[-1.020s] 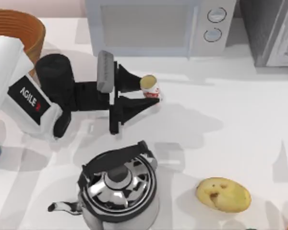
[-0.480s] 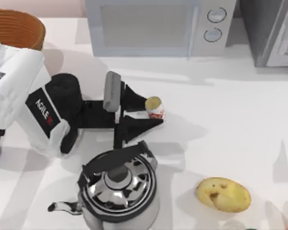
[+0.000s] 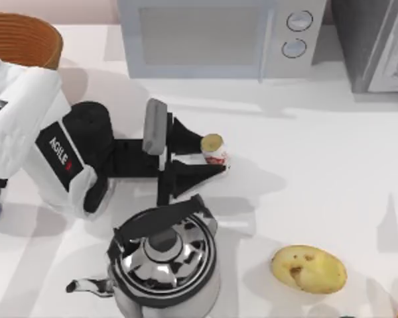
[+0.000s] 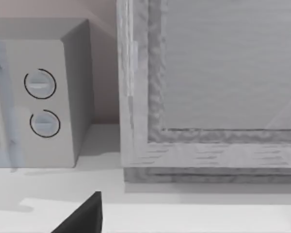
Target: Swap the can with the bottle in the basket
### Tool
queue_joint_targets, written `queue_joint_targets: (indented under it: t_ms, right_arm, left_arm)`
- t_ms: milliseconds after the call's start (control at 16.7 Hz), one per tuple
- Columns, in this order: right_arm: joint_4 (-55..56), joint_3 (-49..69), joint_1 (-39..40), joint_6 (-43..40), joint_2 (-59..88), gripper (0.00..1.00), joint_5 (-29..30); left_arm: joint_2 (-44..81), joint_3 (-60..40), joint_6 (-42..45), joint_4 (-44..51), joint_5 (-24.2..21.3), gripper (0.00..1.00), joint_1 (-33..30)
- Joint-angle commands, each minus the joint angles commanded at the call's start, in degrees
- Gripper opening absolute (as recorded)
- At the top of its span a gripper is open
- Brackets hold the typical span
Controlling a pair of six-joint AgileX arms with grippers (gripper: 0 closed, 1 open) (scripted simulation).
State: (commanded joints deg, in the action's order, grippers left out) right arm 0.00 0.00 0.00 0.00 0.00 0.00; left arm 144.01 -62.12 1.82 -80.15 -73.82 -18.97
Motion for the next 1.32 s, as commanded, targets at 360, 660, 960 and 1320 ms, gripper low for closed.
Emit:
queue_joint_targets:
  t_ms: [360, 660, 960, 1320]
  right_arm:
    - [0.0, 0.0, 0.0, 0.0, 0.0, 1.0, 0.0]
    - [0.0, 0.0, 0.0, 0.0, 0.0, 1.0, 0.0]
    - [0.0, 0.0, 0.0, 0.0, 0.0, 1.0, 0.0]
    - [0.0, 0.0, 0.0, 0.0, 0.0, 1.0, 0.0]
  left_arm:
    - [0.0, 0.0, 0.0, 0.0, 0.0, 0.75, 0.0]
    - [0.0, 0.0, 0.0, 0.0, 0.0, 1.0, 0.0]
    - [0.0, 0.0, 0.0, 0.0, 0.0, 1.0, 0.0]
    - [-3.5, 0.8, -0.3, 1.2, 3.0, 1.0, 1.1]
